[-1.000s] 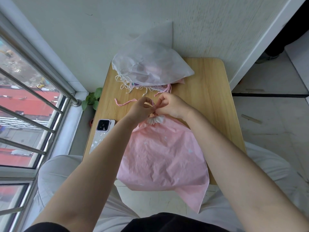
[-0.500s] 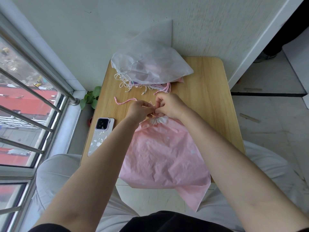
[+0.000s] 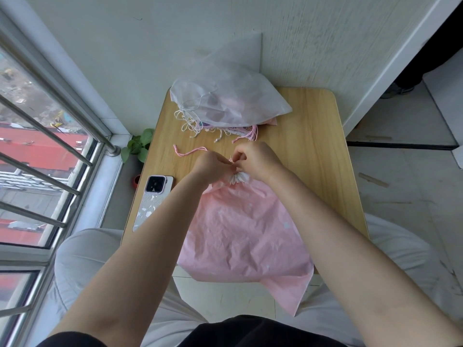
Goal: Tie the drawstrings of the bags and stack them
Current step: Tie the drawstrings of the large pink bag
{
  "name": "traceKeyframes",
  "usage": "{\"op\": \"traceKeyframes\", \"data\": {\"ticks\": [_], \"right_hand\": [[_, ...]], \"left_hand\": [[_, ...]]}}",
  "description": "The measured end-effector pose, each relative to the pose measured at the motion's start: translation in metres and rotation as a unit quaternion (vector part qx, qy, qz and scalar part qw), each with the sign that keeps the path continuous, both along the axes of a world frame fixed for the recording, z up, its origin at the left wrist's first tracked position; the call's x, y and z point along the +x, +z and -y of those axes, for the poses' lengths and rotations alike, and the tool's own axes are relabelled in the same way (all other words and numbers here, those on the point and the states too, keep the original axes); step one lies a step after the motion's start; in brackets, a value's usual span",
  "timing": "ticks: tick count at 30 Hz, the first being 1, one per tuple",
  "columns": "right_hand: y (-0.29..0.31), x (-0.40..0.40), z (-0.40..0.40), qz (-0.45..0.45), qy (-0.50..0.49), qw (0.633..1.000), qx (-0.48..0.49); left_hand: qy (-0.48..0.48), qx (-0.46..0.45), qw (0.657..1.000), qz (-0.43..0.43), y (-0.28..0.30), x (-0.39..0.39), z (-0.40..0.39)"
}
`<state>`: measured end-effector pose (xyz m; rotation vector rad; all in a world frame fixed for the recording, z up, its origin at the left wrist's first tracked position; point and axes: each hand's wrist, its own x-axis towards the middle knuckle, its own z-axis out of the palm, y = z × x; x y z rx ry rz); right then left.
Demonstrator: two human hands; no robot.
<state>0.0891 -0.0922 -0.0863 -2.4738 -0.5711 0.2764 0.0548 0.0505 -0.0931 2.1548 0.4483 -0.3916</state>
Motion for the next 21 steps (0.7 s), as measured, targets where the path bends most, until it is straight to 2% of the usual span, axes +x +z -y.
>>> {"op": "traceKeyframes", "data": {"ticks": [6,9,13,17,19,21], "right_hand": [[0.002,0.002,-0.006,0.052,0.081,0.987,-0.128],[0.000,0.005,-0.006,0.031,0.087,0.986,-0.139],[0.005,0.010,-0.002,-0.093,0.064,0.991,-0.071],[0.003,0.017,0.002,-0.254,0.022,0.967,0.014],[0.000,0.020,0.003,-0.300,-0.003,0.953,0.042],[-0.002,0.022,0.004,-0.332,-0.015,0.941,0.060]], "left_hand": [[-0.012,0.022,1.000,0.004,0.006,-0.001,0.000],[-0.038,0.046,0.998,0.015,0.007,-0.002,-0.001],[-0.084,0.091,0.991,0.050,0.005,-0.003,-0.005],[-0.097,0.125,0.983,0.095,-0.001,-0.006,-0.005],[-0.083,0.138,0.977,0.141,-0.004,-0.011,-0.003],[-0.066,0.196,0.956,0.206,-0.008,-0.016,-0.002]]}}
